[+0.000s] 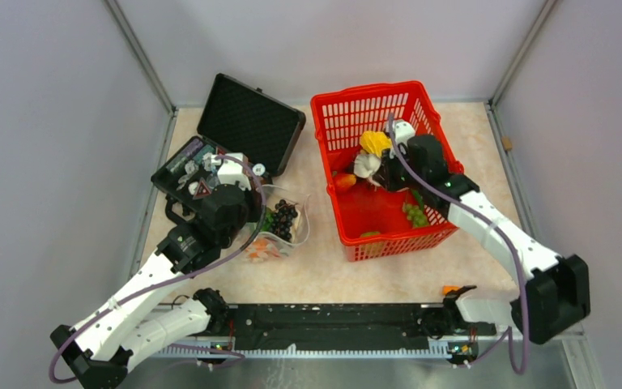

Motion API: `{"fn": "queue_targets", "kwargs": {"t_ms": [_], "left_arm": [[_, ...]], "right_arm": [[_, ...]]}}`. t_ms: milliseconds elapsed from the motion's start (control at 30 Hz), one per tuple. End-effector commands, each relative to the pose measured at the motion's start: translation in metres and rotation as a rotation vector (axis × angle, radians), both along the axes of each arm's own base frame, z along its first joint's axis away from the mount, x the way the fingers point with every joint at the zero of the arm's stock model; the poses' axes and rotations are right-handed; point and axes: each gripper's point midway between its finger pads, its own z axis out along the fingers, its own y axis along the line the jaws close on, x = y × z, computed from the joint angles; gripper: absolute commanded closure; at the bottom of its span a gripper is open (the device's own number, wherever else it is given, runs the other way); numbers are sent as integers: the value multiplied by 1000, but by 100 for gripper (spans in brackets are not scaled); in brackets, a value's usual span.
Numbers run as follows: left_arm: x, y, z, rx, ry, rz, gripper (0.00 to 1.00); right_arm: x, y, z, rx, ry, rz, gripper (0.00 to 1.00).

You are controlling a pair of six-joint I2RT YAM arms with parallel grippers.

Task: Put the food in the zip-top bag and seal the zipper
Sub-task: Place the fake vegetable in the zipper food storage bag.

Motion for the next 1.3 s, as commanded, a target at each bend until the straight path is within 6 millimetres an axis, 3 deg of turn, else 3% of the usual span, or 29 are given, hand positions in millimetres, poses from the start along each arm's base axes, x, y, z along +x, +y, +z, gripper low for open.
{"fn": "queue_targets", "kwargs": {"t_ms": [0,200,367,467,733,867,1033,1267], "left_arm": [[6,-5,16,-50,-47,3,98],[6,-6,17,-52,-46,-2,98],[6,-6,18,-56,-49,-3,98],[5,-7,18,-59,-49,-6,98],[3,-2,21,-62,-60,1,98],[2,-1,20,-59,-58,1,98],[1,0,20,-60,-61,6,98],[4,-1,18,-50,-56,6,98]], "right_arm": [[8,3,67,139,-238,-20,100],[-12,22,104,249,-289,106,100],[-45,56,141,416,-315,322,100],[-67,82,152,438,-313,451,100],[-103,152,137,408,-227,663,100],[-116,178,113,313,-164,733,100],[-122,194,83,220,-73,771,100],[-131,199,79,221,-55,823,100]]}}
